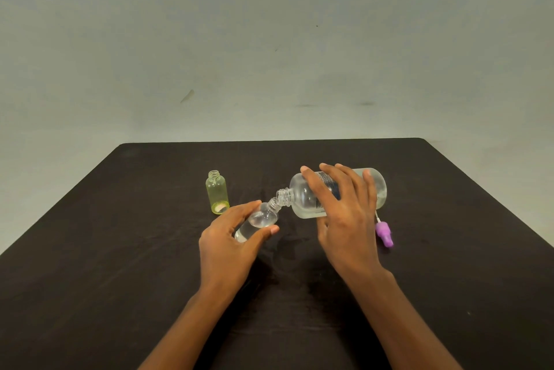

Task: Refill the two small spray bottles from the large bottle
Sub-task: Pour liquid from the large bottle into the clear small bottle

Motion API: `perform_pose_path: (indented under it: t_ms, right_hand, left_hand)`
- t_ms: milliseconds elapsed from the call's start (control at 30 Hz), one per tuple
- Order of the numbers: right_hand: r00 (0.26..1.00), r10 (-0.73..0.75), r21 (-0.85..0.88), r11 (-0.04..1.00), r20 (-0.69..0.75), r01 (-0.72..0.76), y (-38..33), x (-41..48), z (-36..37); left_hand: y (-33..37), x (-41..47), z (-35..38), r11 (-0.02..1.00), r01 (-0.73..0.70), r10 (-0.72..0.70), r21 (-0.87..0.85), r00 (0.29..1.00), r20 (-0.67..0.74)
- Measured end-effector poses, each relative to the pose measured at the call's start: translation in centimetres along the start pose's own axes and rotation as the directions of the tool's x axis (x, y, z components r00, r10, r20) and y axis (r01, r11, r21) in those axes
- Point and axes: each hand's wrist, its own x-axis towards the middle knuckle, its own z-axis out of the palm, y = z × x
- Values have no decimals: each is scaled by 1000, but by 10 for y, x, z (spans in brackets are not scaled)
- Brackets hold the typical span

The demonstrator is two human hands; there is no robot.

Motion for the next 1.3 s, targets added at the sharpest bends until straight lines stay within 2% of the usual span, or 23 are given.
perform_pose_path:
  t_ms: [1300]
  right_hand:
    - [1000,-5,14,1000,2,5,2,0,0]
  left_hand:
    - [1,0,0,1000,14,-14,3,1000,4]
